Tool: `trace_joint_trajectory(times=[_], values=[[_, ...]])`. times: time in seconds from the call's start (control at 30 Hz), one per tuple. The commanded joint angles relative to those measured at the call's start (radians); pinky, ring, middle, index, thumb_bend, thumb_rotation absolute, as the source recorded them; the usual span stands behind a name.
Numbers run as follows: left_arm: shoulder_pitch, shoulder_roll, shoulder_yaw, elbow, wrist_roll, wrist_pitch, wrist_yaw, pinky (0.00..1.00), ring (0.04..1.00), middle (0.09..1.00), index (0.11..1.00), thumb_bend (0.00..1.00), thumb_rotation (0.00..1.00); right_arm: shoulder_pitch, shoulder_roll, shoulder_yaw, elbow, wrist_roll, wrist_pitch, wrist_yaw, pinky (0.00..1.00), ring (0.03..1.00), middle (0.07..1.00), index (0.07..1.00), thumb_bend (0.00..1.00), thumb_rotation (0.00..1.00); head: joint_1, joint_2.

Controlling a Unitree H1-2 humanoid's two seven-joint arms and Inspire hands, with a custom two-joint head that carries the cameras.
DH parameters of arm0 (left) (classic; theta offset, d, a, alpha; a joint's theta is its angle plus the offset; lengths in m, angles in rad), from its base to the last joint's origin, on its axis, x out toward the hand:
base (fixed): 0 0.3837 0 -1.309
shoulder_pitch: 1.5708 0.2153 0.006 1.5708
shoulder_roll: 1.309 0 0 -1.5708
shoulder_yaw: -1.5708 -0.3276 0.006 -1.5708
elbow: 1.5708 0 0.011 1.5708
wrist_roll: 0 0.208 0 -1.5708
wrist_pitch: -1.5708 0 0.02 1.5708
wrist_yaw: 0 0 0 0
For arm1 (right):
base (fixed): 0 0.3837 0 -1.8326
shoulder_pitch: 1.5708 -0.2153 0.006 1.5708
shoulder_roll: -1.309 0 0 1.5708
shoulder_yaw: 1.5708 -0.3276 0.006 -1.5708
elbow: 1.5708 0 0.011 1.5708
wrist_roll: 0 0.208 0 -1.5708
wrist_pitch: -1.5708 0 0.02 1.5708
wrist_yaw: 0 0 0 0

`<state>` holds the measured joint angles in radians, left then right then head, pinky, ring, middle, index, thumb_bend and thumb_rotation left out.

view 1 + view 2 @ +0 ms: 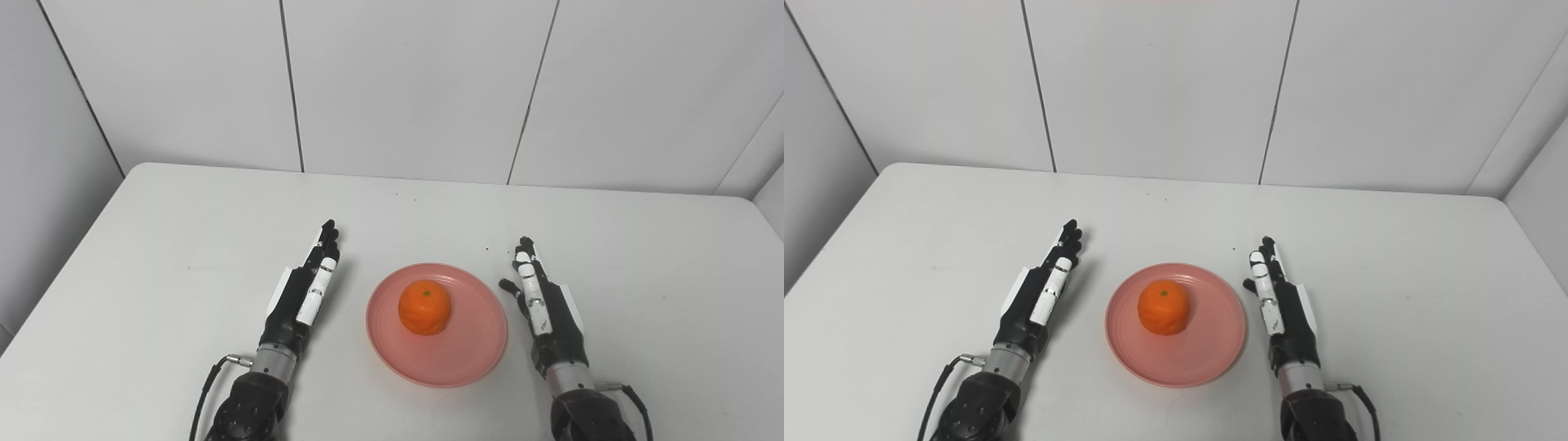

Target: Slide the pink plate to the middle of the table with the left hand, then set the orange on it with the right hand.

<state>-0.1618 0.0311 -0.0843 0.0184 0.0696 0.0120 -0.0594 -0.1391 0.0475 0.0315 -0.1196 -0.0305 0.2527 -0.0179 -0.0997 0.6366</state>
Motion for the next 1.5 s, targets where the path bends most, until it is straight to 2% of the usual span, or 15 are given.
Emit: trace_joint_trajectory(times=[0.0,0.47,0.67,0.77,1.47], values=[[-0.033,0.001,0.004,-0.021,-0.003,-0.033,0.0,1.0,1.0,1.0,1.0,0.41,1.0,-0.024,0.01,-0.008,-0.016,0.015,-0.051,-0.003,1.0,1.0,1.0,1.0,0.24,1.0,-0.002,-0.001],[-0.03,0.001,0.001,-0.021,0.01,-0.035,0.007,1.0,1.0,1.0,1.0,0.4,1.0,-0.024,0.021,-0.015,-0.015,0.025,-0.078,-0.011,1.0,1.0,1.0,1.0,0.22,1.0,0.005,0.0],[-0.03,-0.004,0.007,-0.024,-0.012,-0.023,0.0,1.0,1.0,1.0,1.0,0.4,1.0,-0.019,0.014,-0.011,-0.024,0.02,-0.067,-0.005,1.0,1.0,1.0,1.0,0.25,1.0,0.003,0.001],[-0.033,-0.001,0.005,-0.013,-0.008,-0.041,-0.001,1.0,1.0,1.0,1.0,0.4,1.0,-0.02,0.023,-0.016,-0.027,0.025,-0.066,-0.013,1.0,1.0,1.0,1.0,0.24,1.0,0.004,-0.001],[-0.03,-0.011,0.003,-0.022,0.008,-0.029,0.013,1.0,1.0,1.0,1.0,0.39,1.0,-0.018,0.007,-0.012,-0.013,0.008,-0.09,-0.008,1.0,0.997,1.0,1.0,0.27,1.0,0.009,-0.002]])
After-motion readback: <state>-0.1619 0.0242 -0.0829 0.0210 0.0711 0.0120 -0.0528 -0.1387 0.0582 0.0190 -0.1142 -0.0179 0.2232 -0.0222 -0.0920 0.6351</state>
